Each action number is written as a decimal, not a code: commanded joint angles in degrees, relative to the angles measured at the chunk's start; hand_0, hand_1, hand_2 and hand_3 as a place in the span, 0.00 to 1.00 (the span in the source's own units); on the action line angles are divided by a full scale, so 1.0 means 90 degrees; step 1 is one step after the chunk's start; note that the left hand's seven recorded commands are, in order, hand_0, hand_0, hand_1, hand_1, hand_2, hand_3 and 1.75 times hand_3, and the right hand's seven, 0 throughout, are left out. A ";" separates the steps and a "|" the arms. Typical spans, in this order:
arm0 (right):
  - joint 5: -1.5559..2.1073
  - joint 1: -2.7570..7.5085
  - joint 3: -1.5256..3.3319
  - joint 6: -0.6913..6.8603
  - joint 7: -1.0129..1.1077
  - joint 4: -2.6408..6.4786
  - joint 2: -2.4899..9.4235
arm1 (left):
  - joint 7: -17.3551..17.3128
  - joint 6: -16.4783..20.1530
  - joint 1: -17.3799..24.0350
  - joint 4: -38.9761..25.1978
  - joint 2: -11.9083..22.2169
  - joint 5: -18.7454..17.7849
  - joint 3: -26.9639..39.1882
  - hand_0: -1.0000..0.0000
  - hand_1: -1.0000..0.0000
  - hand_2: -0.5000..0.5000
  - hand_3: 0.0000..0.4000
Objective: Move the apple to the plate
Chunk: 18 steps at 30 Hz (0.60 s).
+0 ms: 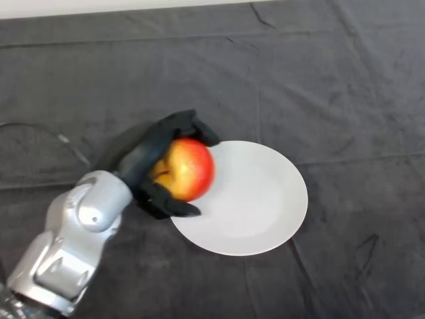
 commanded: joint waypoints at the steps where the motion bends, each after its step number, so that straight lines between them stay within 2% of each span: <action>1: -0.0046 0.0221 0.0000 0.0087 0.0004 0.0073 -0.0049 | 0.0036 -0.0201 -0.0504 0.0308 -0.0110 0.0267 -0.0276 0.00 0.00 0.50 1.00; 18: -0.0050 0.0192 0.0000 0.0076 -0.0009 0.0126 -0.0048 | 0.0031 -0.0786 -0.0904 0.1196 -0.0282 0.0270 -0.0955 0.00 0.00 0.50 1.00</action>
